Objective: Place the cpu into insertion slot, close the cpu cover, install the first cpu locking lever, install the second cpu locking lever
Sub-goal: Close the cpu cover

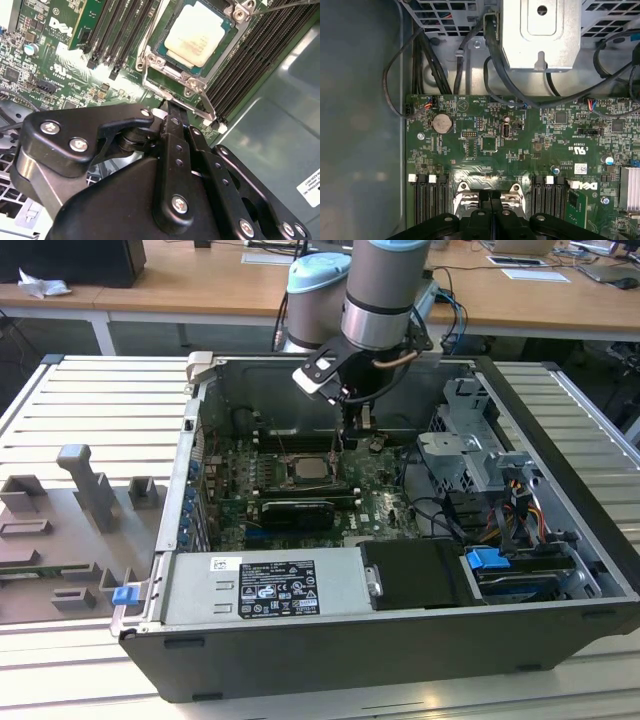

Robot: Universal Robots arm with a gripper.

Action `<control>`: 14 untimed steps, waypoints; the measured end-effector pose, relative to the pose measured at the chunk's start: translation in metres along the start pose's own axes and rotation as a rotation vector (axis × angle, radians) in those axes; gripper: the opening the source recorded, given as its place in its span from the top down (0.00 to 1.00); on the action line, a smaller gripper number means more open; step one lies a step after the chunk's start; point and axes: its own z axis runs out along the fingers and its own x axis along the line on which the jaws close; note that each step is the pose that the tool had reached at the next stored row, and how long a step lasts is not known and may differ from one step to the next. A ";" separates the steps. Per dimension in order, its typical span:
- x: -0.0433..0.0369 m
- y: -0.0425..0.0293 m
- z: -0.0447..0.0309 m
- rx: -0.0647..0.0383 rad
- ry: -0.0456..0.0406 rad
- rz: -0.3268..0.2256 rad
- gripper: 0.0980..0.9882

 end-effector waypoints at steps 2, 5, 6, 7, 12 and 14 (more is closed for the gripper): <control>0.0000 -0.0014 0.0009 0.000 0.0001 0.000 0.99; 0.0000 -0.0042 0.0019 0.000 0.0002 0.000 0.99; 0.0000 -0.0050 0.0023 0.000 0.0002 0.000 0.99; -0.0001 -0.0060 0.0027 0.000 0.0001 0.000 0.99; -0.0001 -0.0123 0.0065 0.000 0.0002 0.000 0.99; -0.0003 -0.0157 0.0102 0.000 0.0001 0.000 0.99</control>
